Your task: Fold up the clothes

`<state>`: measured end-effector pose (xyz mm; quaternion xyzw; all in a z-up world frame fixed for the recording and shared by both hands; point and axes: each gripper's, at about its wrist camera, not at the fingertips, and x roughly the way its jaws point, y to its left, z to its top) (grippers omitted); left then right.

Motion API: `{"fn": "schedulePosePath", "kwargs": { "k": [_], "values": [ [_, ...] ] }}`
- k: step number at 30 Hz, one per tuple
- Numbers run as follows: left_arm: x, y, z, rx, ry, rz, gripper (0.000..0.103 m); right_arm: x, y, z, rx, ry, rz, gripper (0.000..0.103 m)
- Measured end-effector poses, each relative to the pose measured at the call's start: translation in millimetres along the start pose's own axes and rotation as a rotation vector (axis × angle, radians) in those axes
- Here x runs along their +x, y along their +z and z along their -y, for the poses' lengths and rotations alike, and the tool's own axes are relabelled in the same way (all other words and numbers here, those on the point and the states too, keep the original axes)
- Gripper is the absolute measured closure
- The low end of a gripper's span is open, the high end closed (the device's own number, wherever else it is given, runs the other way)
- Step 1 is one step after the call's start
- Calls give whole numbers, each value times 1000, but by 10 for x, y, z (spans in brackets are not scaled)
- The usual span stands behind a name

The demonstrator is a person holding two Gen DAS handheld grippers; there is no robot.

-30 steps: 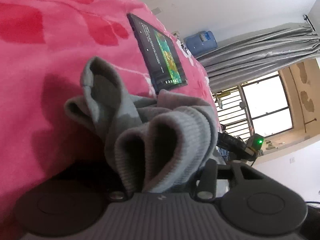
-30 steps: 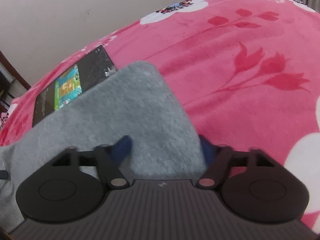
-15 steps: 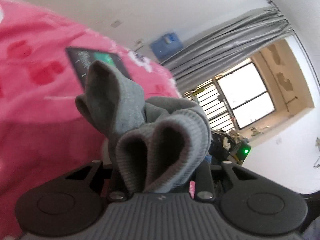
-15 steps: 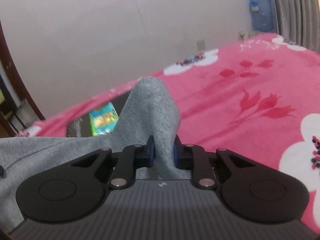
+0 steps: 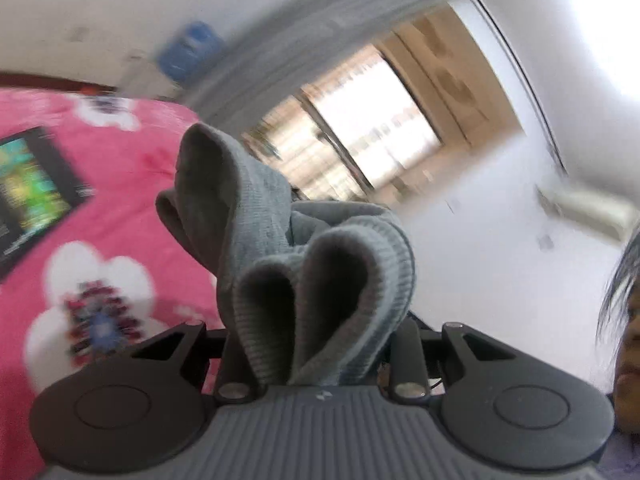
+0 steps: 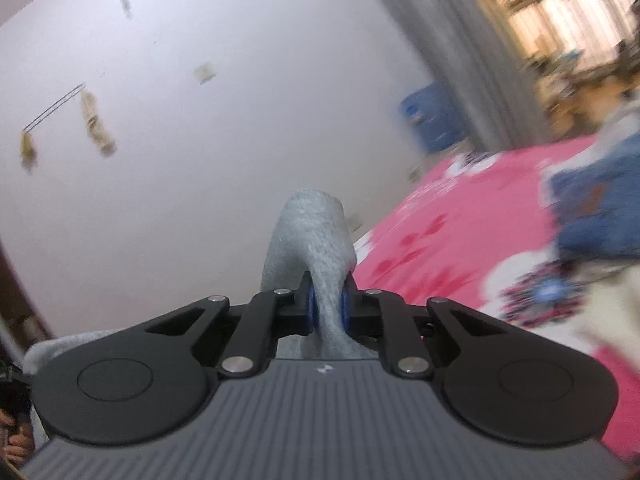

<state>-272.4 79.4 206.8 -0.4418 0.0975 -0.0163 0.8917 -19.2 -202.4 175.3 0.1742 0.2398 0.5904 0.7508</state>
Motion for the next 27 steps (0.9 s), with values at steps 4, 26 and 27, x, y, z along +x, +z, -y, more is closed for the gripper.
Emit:
{"fn": "schedulePosePath", "kwargs": {
  "k": [4, 26, 27],
  "values": [
    [531, 286, -104, -80, -156, -158, 73, -934, 10, -27, 111, -93, 258, 96],
    [2169, 169, -1696, -39, 564, -574, 66, -227, -1009, 1071, 124, -571, -256, 70],
    [2189, 192, -1653, -31, 598, -586, 66, -206, -1016, 1178, 150, -551, -249, 68]
  ]
}}
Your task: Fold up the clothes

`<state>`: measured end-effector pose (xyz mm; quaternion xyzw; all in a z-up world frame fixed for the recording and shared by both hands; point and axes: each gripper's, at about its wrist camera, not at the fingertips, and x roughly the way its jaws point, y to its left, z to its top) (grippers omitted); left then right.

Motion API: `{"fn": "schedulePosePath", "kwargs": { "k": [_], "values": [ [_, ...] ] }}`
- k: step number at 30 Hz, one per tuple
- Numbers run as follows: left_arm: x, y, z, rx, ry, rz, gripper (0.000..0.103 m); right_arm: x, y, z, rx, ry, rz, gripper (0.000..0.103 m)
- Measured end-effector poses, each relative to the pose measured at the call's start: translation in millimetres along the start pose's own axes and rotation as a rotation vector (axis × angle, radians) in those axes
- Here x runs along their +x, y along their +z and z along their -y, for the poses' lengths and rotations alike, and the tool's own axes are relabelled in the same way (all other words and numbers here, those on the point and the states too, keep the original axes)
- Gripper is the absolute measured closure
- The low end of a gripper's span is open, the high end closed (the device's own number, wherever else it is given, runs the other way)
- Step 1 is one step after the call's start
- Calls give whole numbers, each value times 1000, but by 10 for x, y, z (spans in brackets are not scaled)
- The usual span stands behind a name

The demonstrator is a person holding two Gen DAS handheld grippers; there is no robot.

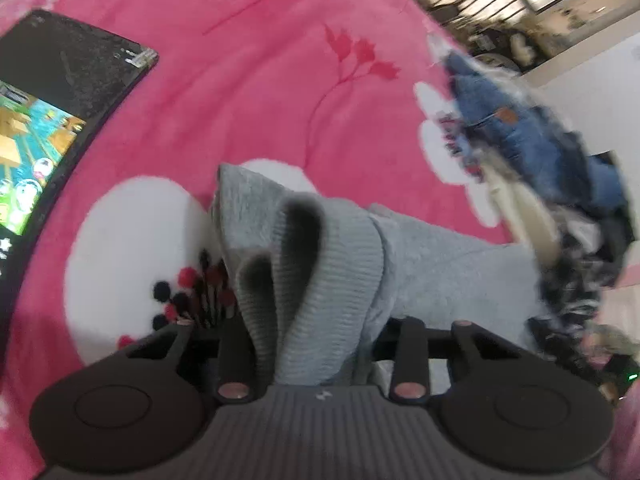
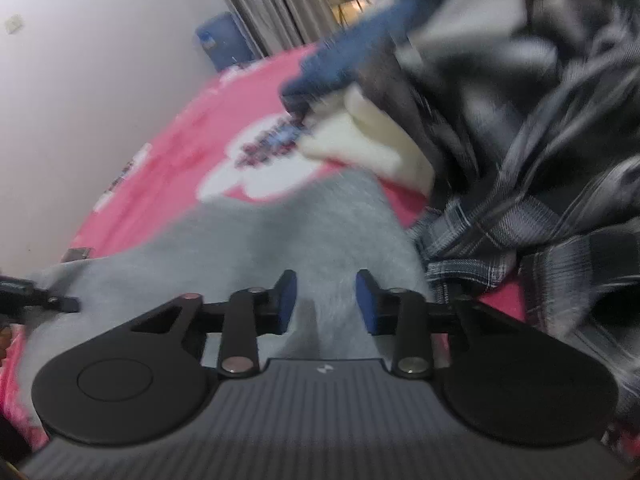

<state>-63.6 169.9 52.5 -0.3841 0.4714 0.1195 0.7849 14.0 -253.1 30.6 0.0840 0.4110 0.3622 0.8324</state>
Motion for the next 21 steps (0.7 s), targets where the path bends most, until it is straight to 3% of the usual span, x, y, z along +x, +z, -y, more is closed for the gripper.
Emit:
{"fn": "schedulePosePath", "kwargs": {
  "k": [1, 3, 5, 8, 11, 13, 16, 18, 19, 21],
  "values": [
    [-16, 29, 22, -5, 28, -12, 66, 43, 28, 89, 35, 46, 6, 65],
    [-52, 87, 71, -11, 80, -29, 68, 75, 58, 213, 102, 145, 3, 43],
    [-122, 131, 141, 6, 118, -5, 70, 102, 122, 228, 113, 188, -35, 41],
    [-236, 86, 146, 15, 166, 6, 71, 12, 220, 175, 83, 146, -25, 36],
    [-179, 36, 46, 34, 154, 5, 71, -18, 244, 147, 39, 34, 41, 1],
    [-73, 5, -38, 43, 105, 31, 71, 136, 221, 153, -6, 22, -52, 1],
    [18, -22, -161, 58, 24, 69, 69, 233, 179, 101, -70, 40, -81, 1],
    [40, -22, -261, 43, -26, 80, 69, 198, 148, 73, -13, 36, -63, 5],
    [34, -26, -287, 36, -43, 81, 69, 152, 129, 38, 23, 53, -70, 9],
    [23, -21, -323, 27, -65, 79, 69, 142, 101, -13, 64, 65, -98, 38]
  ]
}}
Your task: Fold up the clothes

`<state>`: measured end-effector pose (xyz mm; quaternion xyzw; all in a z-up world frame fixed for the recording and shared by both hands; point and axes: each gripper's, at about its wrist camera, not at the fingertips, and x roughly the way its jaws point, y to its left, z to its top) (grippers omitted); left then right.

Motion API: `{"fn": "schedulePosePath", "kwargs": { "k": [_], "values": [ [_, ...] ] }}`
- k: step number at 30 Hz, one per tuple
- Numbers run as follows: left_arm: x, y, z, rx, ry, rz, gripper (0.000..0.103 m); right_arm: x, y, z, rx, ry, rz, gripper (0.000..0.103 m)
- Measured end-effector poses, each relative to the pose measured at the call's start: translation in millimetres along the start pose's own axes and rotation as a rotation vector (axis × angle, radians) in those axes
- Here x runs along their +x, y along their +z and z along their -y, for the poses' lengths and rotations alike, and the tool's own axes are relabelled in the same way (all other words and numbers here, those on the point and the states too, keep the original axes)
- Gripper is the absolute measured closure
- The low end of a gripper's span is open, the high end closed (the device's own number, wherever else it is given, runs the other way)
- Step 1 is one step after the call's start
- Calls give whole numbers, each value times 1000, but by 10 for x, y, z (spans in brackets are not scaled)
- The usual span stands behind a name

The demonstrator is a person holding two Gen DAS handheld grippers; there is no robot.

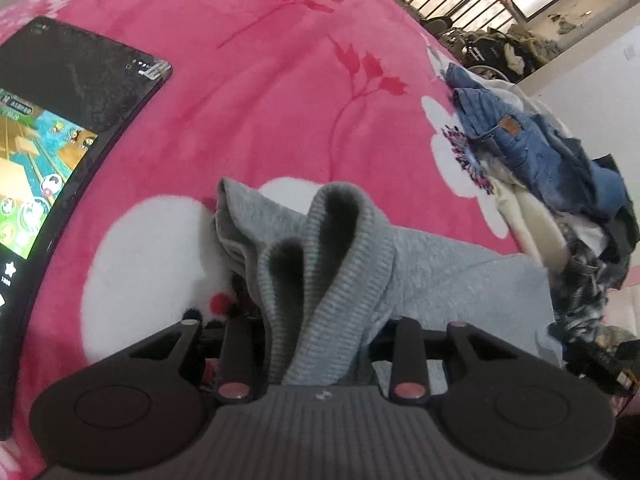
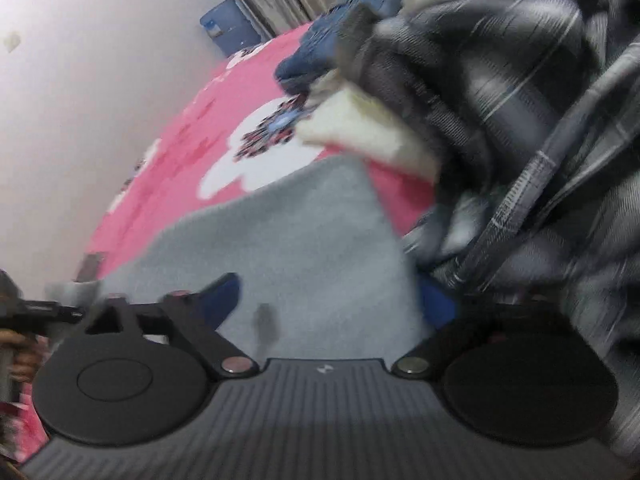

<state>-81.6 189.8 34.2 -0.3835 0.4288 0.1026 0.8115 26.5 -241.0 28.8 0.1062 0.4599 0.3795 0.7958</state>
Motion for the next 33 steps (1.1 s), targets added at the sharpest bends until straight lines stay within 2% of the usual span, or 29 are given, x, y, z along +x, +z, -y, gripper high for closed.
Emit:
{"fn": "schedulePosePath", "kwargs": {
  "k": [3, 5, 6, 8, 10, 12, 13, 14, 16, 19, 22, 25, 27, 30, 31, 32, 33],
  "values": [
    [27, 24, 18, 26, -8, -10, 69, -39, -49, -50, 76, -23, -26, 55],
    [39, 35, 3, 52, -31, -17, 68, -117, -94, 92, 179, -30, -22, 84],
    [48, 38, -25, 52, -49, -20, 68, -126, -100, 155, 221, -18, -22, 87],
    [69, 49, -120, 24, -96, -28, 67, -119, -111, 251, 281, 1, -29, 87],
    [117, 74, -220, -15, -150, -43, 67, -20, -111, 227, 265, -6, -61, 83],
    [149, 96, -275, -29, -187, -53, 71, 40, -81, 194, 319, -34, -69, 76],
    [141, 99, -271, -23, -193, -51, 72, 49, -48, 118, 313, -67, -75, 78],
    [120, 95, -252, -20, -196, -44, 73, 43, -23, 6, 280, -110, -75, 88],
    [54, 93, -184, -2, -215, -25, 74, -49, -35, -280, 161, -176, -46, 93],
    [-105, 148, 22, 40, -266, -1, 75, -481, -111, -470, 133, -167, 41, 95],
    [-162, 264, 288, 76, -326, -20, 75, -909, -186, -570, 173, -165, 117, 95],
    [-52, 369, 543, 85, -397, -70, 75, -1207, -243, -515, 215, -201, 164, 95],
    [123, 419, 697, 131, -426, -94, 75, -1374, -280, -443, 234, -238, 196, 95],
    [602, 420, 858, 269, -374, -101, 73, -1490, -364, -223, 196, -371, 246, 95],
    [808, 403, 854, 301, -318, -112, 68, -1429, -424, -51, 221, -411, 234, 95],
    [988, 386, 834, 320, -281, -117, 63, -1330, -510, 149, 283, -414, 210, 93],
    [1064, 376, 766, 300, -308, -106, 62, -1201, -607, 332, 320, -419, 157, 89]
  ]
}}
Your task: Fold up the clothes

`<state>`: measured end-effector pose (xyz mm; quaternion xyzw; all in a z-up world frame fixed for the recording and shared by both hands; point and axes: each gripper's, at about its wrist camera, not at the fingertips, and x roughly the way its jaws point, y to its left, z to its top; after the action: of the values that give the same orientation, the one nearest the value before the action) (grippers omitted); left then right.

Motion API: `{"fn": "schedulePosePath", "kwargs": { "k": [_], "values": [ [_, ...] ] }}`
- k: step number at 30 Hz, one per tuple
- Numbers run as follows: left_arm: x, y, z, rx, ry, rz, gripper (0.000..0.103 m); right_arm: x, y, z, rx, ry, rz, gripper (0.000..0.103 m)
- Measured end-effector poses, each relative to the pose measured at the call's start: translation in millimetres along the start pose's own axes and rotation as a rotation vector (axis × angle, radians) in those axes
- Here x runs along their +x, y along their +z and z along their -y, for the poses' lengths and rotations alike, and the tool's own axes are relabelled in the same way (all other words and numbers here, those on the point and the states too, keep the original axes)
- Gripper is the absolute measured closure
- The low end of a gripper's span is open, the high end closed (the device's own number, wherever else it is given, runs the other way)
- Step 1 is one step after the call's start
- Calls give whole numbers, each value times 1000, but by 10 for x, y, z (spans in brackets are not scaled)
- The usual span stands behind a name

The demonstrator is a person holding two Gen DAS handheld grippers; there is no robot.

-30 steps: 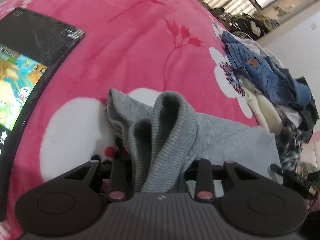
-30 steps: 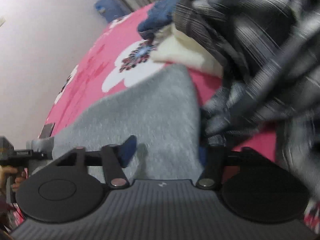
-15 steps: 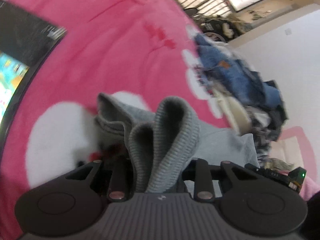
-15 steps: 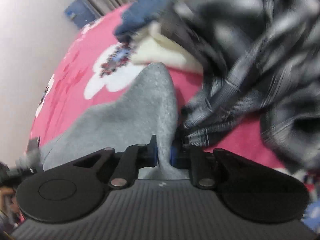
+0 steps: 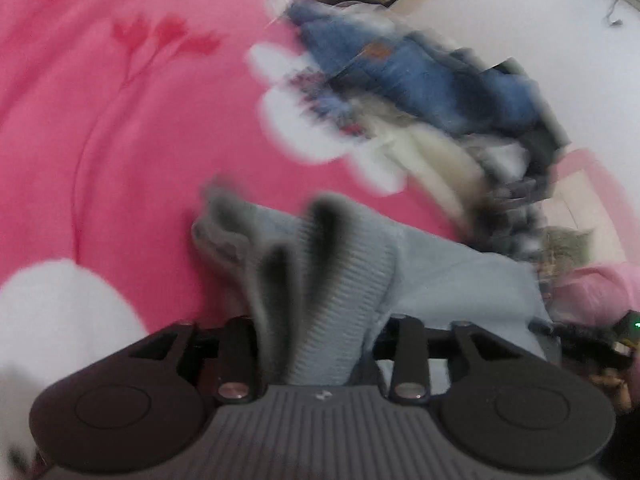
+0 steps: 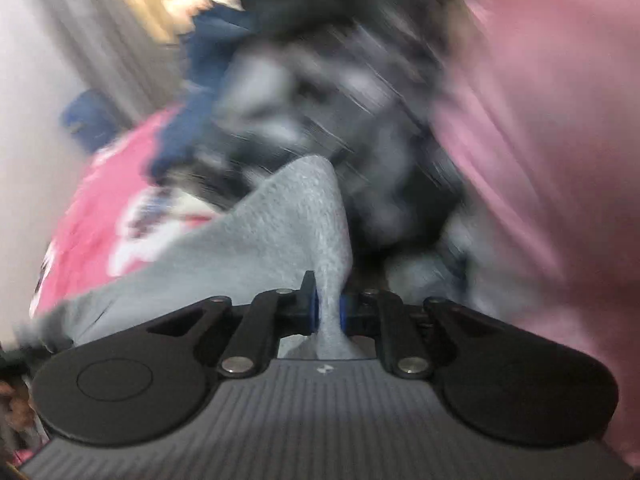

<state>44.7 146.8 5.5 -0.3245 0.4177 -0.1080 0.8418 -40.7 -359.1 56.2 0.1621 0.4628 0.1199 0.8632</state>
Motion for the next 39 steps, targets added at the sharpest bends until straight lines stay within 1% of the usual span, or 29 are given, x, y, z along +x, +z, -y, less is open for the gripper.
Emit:
{"fn": "schedulePosePath", "kwargs": {
  "k": [1, 2, 3, 4, 5, 7, 8, 9, 11, 12, 13, 14, 15, 17, 18, 19, 20, 23, 24, 25, 26, 28, 29, 30, 33, 34, 36, 38, 39],
  "values": [
    [-27, -1, -55, -36, -31, 13, 61, 182, -96, 88, -29, -42, -57, 83],
    [-95, 10, -61, -70, -27, 11, 58, 295, -183, 123, -82, -68, -83, 77],
    [-205, 0, -23, -95, 10, 24, 55, 286, -234, 75, -158, -68, -70, 77],
    [-332, -46, 47, -115, 71, 59, 50, 249, -249, 20, -214, -67, -70, 73],
    [-459, -92, 116, -134, 133, 94, 50, 213, -259, -23, -260, -69, -72, 65],
    [-705, -242, 346, -125, 293, 186, 47, 163, -274, -59, -274, -102, -68, 65],
    [-805, -350, 524, -65, 391, 242, 45, 142, -284, -74, -271, -123, -62, 65],
    [-873, -449, 724, 37, 482, 294, 45, 120, -294, -108, -269, -154, -51, 64],
    [-902, -684, 1158, 302, 718, 408, 47, 39, -292, -252, -295, -227, 14, 63],
    [-883, -789, 1320, 421, 811, 460, 47, -34, -294, -338, -332, -258, 66, 59],
    [-870, -833, 1407, 477, 832, 482, 47, -137, -313, -428, -397, -290, 143, 53],
    [-853, -842, 1467, 488, 799, 488, 47, -222, -340, -486, -457, -324, 222, 38],
    [-831, -836, 1509, 482, 742, 488, 48, -292, -342, -506, -488, -327, 276, 36],
    [-742, -731, 1485, 380, 477, 441, 54, -369, -270, -509, -491, -222, 310, 36],
    [-627, -662, 1448, 334, 329, 401, 61, -350, -243, -535, -488, -124, 305, 36],
    [-505, -590, 1413, 286, 199, 360, 76, -327, -241, -567, -494, -16, 298, 36],
    [-356, -512, 1392, 233, 123, 316, 88, -290, -244, -602, -501, 79, 284, 35],
    [136, -372, 1278, 54, -49, 223, 88, 58, -246, -774, -416, 358, 215, 30],
    [284, -381, 1192, 4, -59, 192, 88, 186, -247, -807, -353, 434, 167, 29],
    [424, -398, 1102, -43, -52, 162, 92, 336, -261, -828, -287, 497, 83, 29],
    [523, -439, 998, -82, -6, 143, 100, 493, -292, -819, -245, 535, 1, 29],
    [547, -492, 800, -148, -45, 173, 99, 727, -386, -730, -188, 572, -118, 32],
    [510, -474, 792, -168, -19, 193, 100, 705, -446, -659, -188, 588, -106, 35],
    [434, -458, 829, -169, 48, 243, 100, 629, -484, -600, -203, 586, -95, 38],
    [192, -360, 884, -72, 298, 405, 100, 412, -532, -437, -250, 471, -77, 42],
    [139, -310, 814, -92, 333, 405, 100, 368, -531, -372, -244, 440, -72, 43],
    [48, -239, 751, -165, 330, 394, 100, 284, -488, -275, -202, 400, -56, 44],
    [-34, -264, 940, -102, 335, 419, 96, 144, -365, -328, -190, 362, 18, 40],
    [-32, -289, 1117, -17, 325, 445, 95, 74, -303, -354, -184, 343, 55, 40]
  ]
}}
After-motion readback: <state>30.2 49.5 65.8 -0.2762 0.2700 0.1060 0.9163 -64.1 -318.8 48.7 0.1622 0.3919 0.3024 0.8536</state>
